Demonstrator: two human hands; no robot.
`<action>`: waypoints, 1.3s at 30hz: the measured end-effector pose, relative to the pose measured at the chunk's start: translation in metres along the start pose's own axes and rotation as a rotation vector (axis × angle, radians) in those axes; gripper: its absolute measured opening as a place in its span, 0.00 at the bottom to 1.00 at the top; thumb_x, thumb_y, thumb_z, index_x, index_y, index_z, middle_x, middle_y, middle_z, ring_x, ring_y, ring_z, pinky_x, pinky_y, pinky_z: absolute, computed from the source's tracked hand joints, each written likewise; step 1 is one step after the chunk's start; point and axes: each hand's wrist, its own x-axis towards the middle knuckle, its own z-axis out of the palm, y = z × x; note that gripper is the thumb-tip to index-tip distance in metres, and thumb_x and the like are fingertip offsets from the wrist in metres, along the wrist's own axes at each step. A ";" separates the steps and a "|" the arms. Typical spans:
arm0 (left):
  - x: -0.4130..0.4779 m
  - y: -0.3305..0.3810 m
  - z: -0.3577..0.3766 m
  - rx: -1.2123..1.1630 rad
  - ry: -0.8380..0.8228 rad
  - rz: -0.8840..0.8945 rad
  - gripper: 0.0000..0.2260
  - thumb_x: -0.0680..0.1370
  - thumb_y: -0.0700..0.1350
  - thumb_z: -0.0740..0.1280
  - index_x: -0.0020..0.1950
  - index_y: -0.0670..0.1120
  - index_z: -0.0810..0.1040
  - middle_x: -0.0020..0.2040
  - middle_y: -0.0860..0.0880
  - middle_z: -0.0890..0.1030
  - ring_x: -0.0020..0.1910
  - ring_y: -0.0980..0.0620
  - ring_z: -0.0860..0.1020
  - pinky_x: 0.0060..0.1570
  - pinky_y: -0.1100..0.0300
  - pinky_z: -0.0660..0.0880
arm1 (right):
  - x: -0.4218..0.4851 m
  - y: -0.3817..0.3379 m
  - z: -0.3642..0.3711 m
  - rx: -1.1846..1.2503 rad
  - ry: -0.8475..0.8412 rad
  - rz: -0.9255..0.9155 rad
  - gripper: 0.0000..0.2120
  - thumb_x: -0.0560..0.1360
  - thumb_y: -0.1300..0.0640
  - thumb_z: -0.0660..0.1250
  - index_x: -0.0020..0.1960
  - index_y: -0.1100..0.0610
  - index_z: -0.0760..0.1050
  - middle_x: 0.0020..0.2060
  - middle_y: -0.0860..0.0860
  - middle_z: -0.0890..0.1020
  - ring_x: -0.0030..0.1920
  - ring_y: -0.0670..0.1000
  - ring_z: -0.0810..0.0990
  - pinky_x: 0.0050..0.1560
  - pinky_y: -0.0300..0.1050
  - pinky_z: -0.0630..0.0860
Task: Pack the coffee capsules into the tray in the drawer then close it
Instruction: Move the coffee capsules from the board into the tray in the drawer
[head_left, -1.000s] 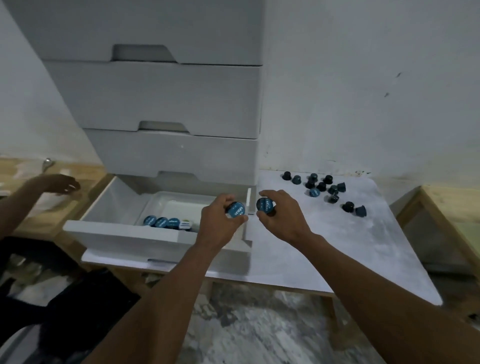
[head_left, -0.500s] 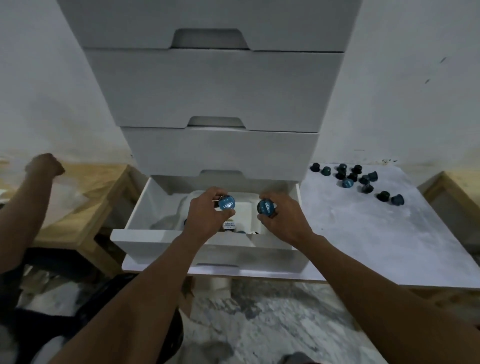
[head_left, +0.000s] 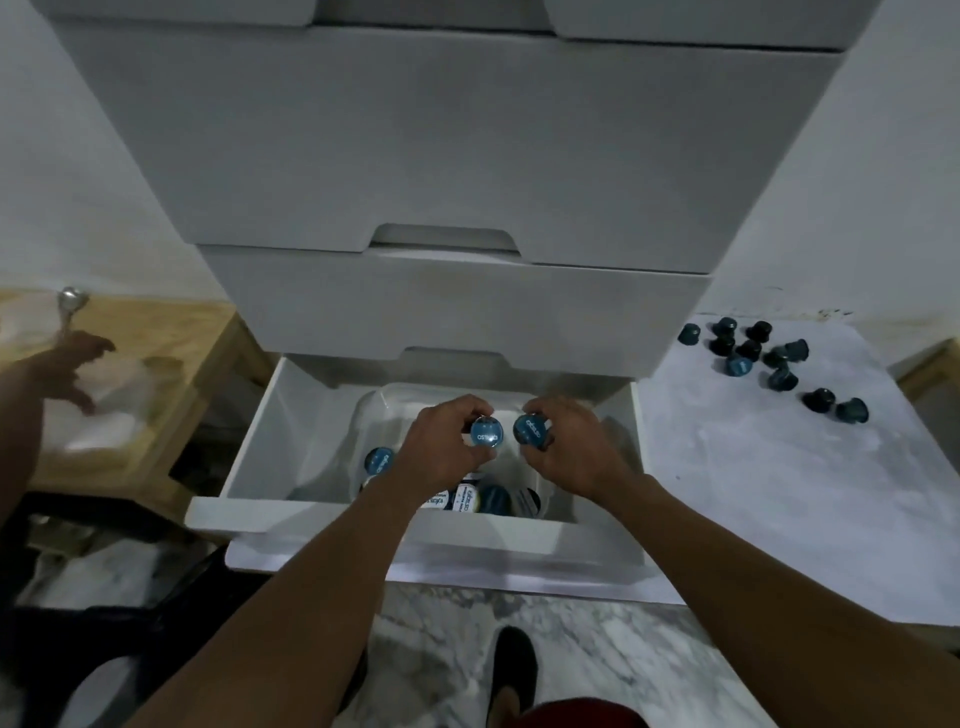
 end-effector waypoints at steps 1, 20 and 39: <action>0.005 -0.002 0.002 0.033 -0.029 0.004 0.19 0.66 0.39 0.77 0.54 0.49 0.78 0.50 0.52 0.83 0.49 0.56 0.80 0.50 0.61 0.78 | 0.003 0.002 0.001 -0.012 -0.025 -0.006 0.23 0.70 0.55 0.72 0.63 0.55 0.72 0.58 0.53 0.77 0.56 0.52 0.76 0.57 0.45 0.74; 0.032 -0.023 0.017 0.239 -0.372 -0.024 0.22 0.67 0.43 0.77 0.60 0.49 0.77 0.55 0.49 0.80 0.53 0.52 0.77 0.52 0.59 0.74 | 0.008 0.007 0.009 -0.349 -0.251 0.017 0.15 0.73 0.47 0.68 0.58 0.50 0.76 0.55 0.52 0.79 0.57 0.54 0.74 0.54 0.52 0.75; 0.040 -0.032 0.021 0.294 -0.407 0.003 0.11 0.74 0.38 0.70 0.55 0.47 0.81 0.48 0.47 0.84 0.46 0.51 0.81 0.49 0.61 0.77 | 0.016 0.005 0.003 -0.395 -0.320 0.028 0.15 0.78 0.52 0.63 0.64 0.48 0.75 0.62 0.50 0.78 0.59 0.53 0.76 0.48 0.44 0.68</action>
